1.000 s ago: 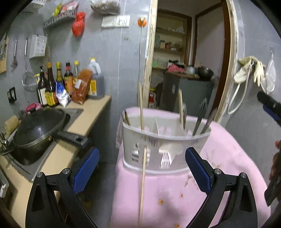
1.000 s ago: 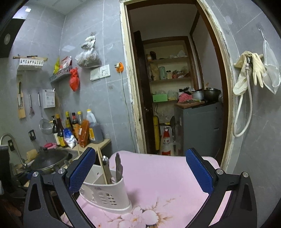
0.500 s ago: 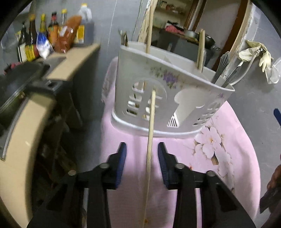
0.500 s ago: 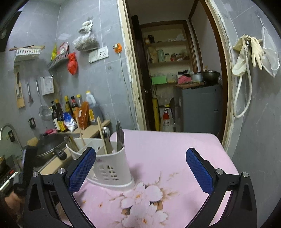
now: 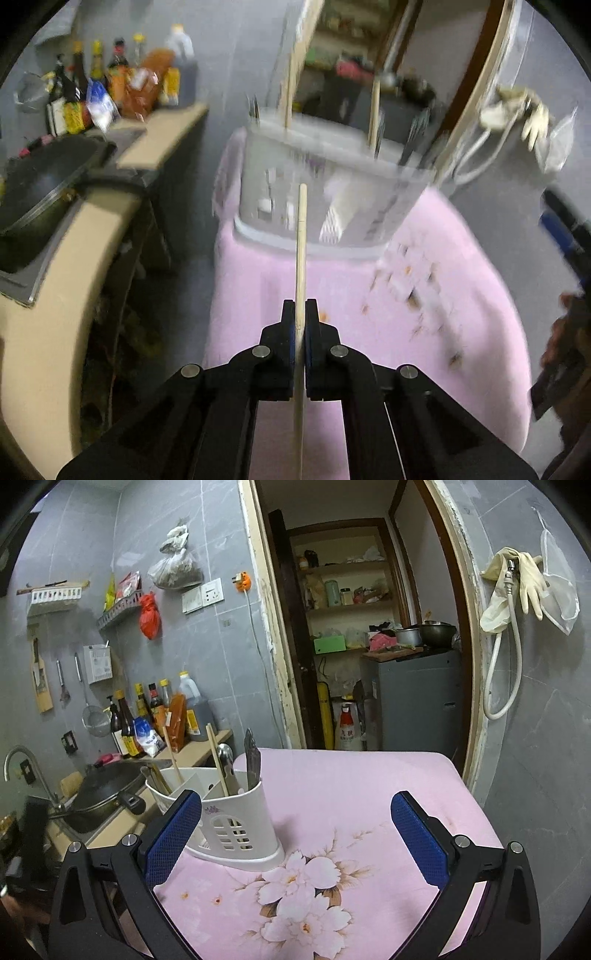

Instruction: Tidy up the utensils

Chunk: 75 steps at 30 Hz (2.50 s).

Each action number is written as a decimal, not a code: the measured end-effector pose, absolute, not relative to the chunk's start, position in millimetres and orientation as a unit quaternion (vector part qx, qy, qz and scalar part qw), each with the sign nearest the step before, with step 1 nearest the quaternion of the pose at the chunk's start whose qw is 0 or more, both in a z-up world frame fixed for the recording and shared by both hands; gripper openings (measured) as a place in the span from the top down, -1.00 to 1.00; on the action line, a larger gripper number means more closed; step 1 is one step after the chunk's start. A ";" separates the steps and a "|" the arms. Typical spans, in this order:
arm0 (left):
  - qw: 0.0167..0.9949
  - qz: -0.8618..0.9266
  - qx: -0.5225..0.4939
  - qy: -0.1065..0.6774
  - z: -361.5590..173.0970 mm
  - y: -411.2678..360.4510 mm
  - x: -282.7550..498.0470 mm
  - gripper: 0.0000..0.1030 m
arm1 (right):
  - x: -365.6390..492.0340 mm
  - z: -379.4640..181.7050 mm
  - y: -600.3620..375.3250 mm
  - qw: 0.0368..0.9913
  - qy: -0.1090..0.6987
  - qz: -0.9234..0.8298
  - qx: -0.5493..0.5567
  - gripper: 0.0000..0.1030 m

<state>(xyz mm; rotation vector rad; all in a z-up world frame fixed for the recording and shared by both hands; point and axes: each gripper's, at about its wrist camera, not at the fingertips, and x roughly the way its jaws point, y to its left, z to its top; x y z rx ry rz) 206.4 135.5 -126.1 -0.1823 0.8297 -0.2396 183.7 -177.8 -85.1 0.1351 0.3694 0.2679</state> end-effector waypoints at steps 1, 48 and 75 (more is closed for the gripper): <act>0.913 -0.116 -0.096 0.380 -115.6 137.0 205.6 0.96 | 183.9 -83.7 -177.8 0.972 0.181 0.131 0.068 -1.00; 0.982 -0.046 -0.067 0.169 -29.5 89.8 201.4 -0.69 | 140.4 -49.5 -205.7 0.982 0.142 0.106 0.063 -1.00; 0.970 -0.037 -0.060 0.231 -33.8 12.5 12.0 -0.79 | 10.3 -57.1 -268.9 0.975 0.203 0.072 0.057 -1.00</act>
